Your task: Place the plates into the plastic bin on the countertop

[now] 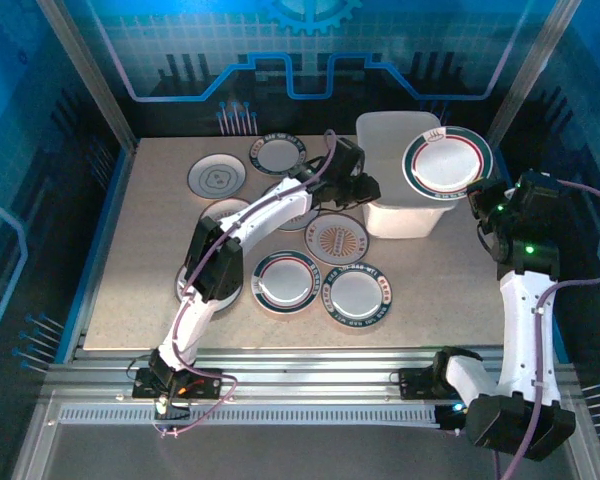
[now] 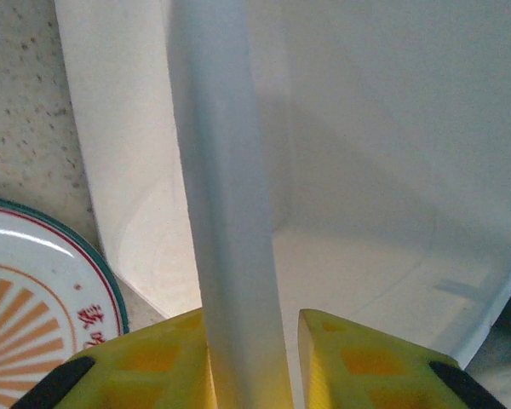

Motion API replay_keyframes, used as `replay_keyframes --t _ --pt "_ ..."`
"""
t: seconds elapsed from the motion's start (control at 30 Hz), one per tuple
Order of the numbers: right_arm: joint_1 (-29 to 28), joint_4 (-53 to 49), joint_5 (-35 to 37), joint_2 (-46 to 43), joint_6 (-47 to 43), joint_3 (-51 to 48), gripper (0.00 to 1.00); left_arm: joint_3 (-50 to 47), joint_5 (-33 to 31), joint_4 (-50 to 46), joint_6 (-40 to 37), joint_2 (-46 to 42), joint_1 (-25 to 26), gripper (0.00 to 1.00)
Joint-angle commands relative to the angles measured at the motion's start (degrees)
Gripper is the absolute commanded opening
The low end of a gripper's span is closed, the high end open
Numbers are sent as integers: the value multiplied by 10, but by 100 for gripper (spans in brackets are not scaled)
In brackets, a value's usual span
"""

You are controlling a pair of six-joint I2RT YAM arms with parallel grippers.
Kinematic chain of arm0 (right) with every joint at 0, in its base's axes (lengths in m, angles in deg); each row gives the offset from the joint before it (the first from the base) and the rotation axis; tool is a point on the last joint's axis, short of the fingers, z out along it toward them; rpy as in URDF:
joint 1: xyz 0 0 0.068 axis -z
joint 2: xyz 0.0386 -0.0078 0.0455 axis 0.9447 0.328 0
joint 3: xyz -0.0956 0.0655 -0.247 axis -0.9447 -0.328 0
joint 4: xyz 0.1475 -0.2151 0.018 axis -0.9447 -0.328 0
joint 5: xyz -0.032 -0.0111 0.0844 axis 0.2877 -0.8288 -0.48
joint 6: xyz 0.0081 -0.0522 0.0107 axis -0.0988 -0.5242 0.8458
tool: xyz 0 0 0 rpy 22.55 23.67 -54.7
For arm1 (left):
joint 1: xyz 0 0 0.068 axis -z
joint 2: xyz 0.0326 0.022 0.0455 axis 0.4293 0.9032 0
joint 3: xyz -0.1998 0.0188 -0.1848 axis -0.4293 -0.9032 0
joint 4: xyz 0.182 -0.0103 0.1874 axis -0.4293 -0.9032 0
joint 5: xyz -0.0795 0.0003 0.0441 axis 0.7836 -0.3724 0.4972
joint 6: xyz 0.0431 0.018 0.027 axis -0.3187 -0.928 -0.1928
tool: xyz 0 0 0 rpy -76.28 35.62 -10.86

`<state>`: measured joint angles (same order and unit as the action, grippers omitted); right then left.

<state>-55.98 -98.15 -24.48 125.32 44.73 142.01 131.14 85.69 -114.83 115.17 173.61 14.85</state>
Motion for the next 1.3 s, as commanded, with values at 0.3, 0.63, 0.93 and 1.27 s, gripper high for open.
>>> replay_keyframes --t 0.3,0.63,0.93,1.27 --pt "-73 -56 118 34 79 63 0 -72 -63 49 92 -68 70 29" --pt "-123 -113 193 125 123 128 0 -86 -118 28 35 -116 73 66" --pt "-184 -159 276 235 135 216 0 -111 -125 14 -68 -184 12 74" --pt "-228 -221 347 359 202 302 0 -210 -109 10 -122 -263 -79 76"
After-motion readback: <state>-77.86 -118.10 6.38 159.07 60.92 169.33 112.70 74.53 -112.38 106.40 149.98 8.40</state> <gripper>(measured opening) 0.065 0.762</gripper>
